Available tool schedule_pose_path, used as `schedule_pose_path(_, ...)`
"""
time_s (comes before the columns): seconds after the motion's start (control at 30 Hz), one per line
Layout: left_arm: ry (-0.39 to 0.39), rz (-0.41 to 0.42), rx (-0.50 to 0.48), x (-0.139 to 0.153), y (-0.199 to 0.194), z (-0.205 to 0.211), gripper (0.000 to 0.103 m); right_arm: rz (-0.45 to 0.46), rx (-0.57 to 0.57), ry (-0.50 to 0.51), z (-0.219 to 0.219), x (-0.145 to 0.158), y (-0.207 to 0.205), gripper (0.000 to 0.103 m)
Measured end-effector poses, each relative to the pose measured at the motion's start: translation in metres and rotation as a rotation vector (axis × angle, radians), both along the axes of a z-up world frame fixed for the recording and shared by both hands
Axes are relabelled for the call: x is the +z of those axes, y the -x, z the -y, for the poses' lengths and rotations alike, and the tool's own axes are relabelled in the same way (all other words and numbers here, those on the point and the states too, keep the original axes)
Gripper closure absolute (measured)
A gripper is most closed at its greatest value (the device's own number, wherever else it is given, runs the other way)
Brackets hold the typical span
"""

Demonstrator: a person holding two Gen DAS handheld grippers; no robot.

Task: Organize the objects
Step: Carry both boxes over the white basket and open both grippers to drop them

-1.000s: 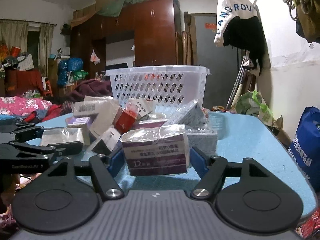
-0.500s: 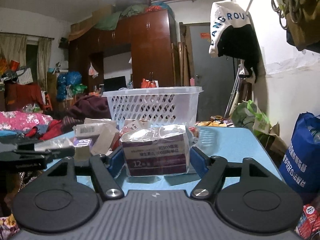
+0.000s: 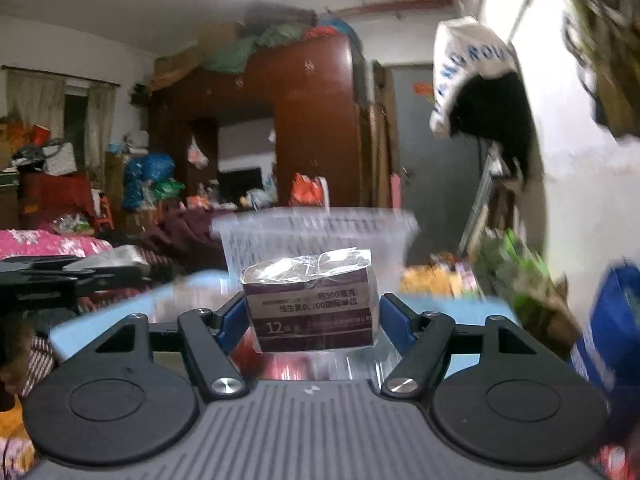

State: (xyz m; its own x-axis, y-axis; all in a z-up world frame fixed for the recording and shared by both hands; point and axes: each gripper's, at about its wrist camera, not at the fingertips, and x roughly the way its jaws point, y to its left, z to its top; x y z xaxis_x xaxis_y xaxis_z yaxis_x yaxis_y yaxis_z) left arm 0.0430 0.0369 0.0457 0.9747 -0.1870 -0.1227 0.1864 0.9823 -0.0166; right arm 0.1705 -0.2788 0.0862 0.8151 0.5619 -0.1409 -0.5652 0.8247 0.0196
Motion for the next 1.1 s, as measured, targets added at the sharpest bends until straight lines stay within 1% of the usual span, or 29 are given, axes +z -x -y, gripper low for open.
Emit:
schedule_pose_path(0.03, 0.006, -0.006, 0.001, 0.013, -0.015, -0.002, 0.061, 0.027, 0.006, 0.009, -0.009, 0.013, -0.012, 0.030)
schedule_pose_path(0.07, 0.004, -0.022, 0.002, 0.028, -0.036, -0.003, 0.062, 0.064, -0.001, 0.041, -0.024, 0.028, -0.030, 0.030)
schedule_pose_path(0.1, 0.005, -0.032, 0.006, 0.043, -0.058, -0.005, 0.062, 0.078, -0.008, 0.072, -0.038, 0.039, -0.048, 0.030)
schedule_pose_path(0.13, 0.010, -0.048, 0.016, 0.055, -0.078, -0.007, 0.062, 0.075, -0.008, 0.098, -0.051, 0.046, -0.065, 0.030)
schedule_pose_path(0.2, 0.034, -0.114, 0.014, 0.073, -0.126, -0.012, 0.062, 0.022, -0.013, 0.134, -0.077, 0.059, -0.109, 0.030)
schedule_pose_path(0.27, 0.040, -0.179, 0.048, 0.079, -0.168, -0.015, 0.062, -0.041, -0.014, 0.164, -0.096, 0.060, -0.147, 0.030)
schedule_pose_path(0.3, 0.052, -0.215, 0.064, 0.077, -0.188, -0.017, 0.061, -0.070, -0.029, 0.184, -0.103, 0.058, -0.163, 0.030)
schedule_pose_path(0.4, 0.075, -0.311, 0.077, 0.063, -0.229, -0.020, 0.061, -0.154, -0.046, 0.213, -0.113, 0.044, -0.194, 0.030)
schedule_pose_path(0.43, 0.076, -0.310, 0.070, 0.058, -0.232, -0.021, 0.059, -0.173, -0.047, 0.220, -0.115, 0.041, -0.198, 0.029)
schedule_pose_path(0.47, 0.075, -0.304, 0.064, 0.055, -0.235, -0.021, 0.043, -0.172, -0.048, 0.219, -0.114, 0.037, -0.198, 0.019)
schedule_pose_path(0.5, 0.080, -0.303, 0.065, 0.051, -0.237, -0.021, 0.017, -0.173, -0.052, 0.216, -0.111, 0.036, -0.197, 0.010)
schedule_pose_path(0.53, 0.085, -0.296, 0.067, 0.050, -0.236, -0.021, 0.008, -0.174, -0.060, 0.206, -0.108, 0.036, -0.195, 0.000)
schedule_pose_path(0.57, 0.076, -0.281, 0.072, 0.049, -0.234, -0.022, 0.005, -0.156, -0.068, 0.175, -0.101, 0.038, -0.185, 0.000)
schedule_pose_path(0.6, 0.052, -0.263, 0.080, 0.049, -0.228, -0.021, 0.004, -0.141, -0.060, 0.147, -0.095, 0.042, -0.175, 0.000)
schedule_pose_path(0.63, 0.039, -0.250, 0.087, 0.049, -0.221, -0.022, 0.003, -0.125, -0.039, 0.117, -0.088, 0.047, -0.163, 0.000)
schedule_pose_path(0.67, 0.038, -0.236, 0.085, 0.050, -0.213, -0.023, 0.000, -0.112, -0.020, 0.077, -0.078, 0.050, -0.147, 0.000)
schedule_pose_path(0.7, 0.045, -0.214, 0.068, 0.049, -0.200, -0.026, 0.000, -0.117, -0.022, 0.042, -0.069, 0.051, -0.134, 0.000)
schedule_pose_path(0.77, 0.088, -0.157, 0.033, 0.045, -0.169, -0.034, 0.000, -0.172, -0.071, 0.000, -0.049, 0.043, -0.106, 0.000)
schedule_pose_path(0.83, 0.059, -0.177, 0.015, 0.032, -0.141, -0.035, 0.000, -0.165, -0.082, -0.023, -0.026, 0.021, -0.072, 0.000)
schedule_pose_path(0.9, 0.042, -0.131, 0.050, 0.010, -0.097, -0.034, 0.000, -0.165, -0.041, -0.048, -0.002, -0.011, -0.036, 0.000)
schedule_pose_path(0.93, 0.036, -0.121, 0.058, 0.000, -0.080, -0.032, 0.000, -0.161, -0.020, -0.074, 0.008, -0.030, -0.017, 0.000)
schedule_pose_path(0.97, 0.041, -0.111, 0.048, -0.012, -0.062, -0.031, 0.000, -0.161, -0.007, -0.106, 0.014, -0.044, -0.004, 0.000)
schedule_pose_path(1.0, 0.064, -0.105, 0.033, -0.024, -0.047, -0.032, 0.000, -0.171, 0.004, -0.122, 0.015, -0.056, 0.005, 0.000)
schedule_pose_path(1.03, 0.078, -0.113, 0.019, -0.033, -0.037, -0.031, 0.001, -0.185, 0.020, -0.115, 0.011, -0.065, 0.014, 0.000)
schedule_pose_path(1.1, 0.084, -0.117, 0.013, -0.050, -0.021, -0.032, 0.008, -0.177, 0.059, -0.066, -0.005, -0.076, 0.024, 0.000)
